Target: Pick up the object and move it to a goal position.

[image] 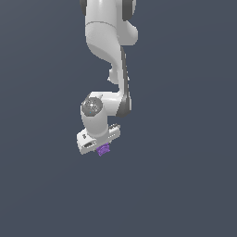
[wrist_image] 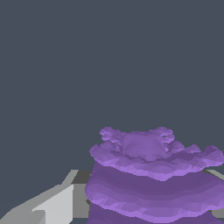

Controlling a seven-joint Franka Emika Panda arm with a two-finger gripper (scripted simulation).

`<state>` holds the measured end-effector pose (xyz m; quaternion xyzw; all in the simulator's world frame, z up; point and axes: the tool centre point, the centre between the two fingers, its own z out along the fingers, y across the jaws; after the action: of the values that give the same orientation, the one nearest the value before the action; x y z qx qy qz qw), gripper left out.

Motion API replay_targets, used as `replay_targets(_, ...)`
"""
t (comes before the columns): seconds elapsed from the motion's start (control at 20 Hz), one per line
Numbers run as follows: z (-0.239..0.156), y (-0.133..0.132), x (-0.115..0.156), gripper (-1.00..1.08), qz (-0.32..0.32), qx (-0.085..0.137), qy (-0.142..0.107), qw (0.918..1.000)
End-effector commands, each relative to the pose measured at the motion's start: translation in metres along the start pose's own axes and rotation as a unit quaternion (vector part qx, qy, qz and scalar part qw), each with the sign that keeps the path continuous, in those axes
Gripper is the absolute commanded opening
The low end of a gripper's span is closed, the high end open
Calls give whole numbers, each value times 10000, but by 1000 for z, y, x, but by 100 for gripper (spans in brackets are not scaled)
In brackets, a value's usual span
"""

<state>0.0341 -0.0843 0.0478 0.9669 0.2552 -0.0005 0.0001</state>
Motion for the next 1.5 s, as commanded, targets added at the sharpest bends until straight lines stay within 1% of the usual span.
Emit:
replay_targets(0.0, -9, -11, 7, -100, -8, -2, 6, 10000)
replay_targets(0.2, -31, -39, 23, -100, -9, -4, 5, 10000)
replay_targets(1.1, -159, -199, 121, -100, -9, -6, 3, 10000)
replay_targets(1.25, -176, -220, 135, -100, -8, -4, 4, 10000)
replay_targets(1.45, -192, -239, 149, -100, -7, -2, 4, 10000)
